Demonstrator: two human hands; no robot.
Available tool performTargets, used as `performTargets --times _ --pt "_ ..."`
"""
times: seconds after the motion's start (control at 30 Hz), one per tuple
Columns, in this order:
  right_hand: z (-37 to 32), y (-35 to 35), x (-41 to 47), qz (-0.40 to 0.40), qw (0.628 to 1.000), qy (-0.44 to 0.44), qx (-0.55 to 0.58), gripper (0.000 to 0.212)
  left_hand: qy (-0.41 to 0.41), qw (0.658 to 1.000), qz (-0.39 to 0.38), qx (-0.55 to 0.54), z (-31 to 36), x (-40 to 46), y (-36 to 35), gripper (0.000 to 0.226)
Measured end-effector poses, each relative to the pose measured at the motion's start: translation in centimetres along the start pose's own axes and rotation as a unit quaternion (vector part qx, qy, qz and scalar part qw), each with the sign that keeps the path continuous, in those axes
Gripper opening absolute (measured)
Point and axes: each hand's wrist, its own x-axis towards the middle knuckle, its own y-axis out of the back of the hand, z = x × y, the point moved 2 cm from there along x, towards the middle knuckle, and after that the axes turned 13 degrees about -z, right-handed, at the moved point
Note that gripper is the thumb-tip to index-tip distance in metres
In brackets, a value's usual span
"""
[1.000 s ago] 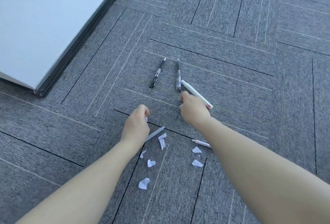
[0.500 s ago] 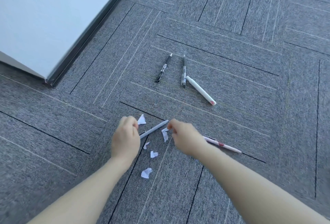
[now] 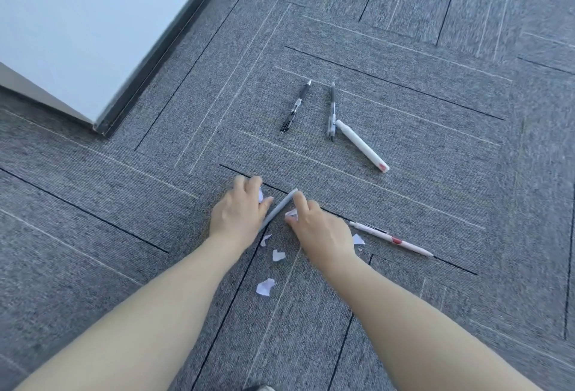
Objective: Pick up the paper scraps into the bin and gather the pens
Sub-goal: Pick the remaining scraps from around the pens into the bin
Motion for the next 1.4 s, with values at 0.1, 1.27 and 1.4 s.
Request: performTargets --times 0.1,1.27,1.4 --pt "-0.3 0.1 0.5 0.015 0.999 -0.002 -0.044 0.04 -0.025 0.999 -0.003 0.041 -0.2 0.6 -0.2 0.027" --pt "8.9 -1.7 -5.6 0.065 0.99 0.049 -0.118 0.023 -0.171 0.974 -0.008 0.149 1.7 -6.8 -4.3 0.028" --pt "9.0 -1.3 -5.6 0.036 0.993 0.028 -0.113 0.022 -0.186 0.973 -0.005 0.138 1.0 -6.8 -4.1 0.02"
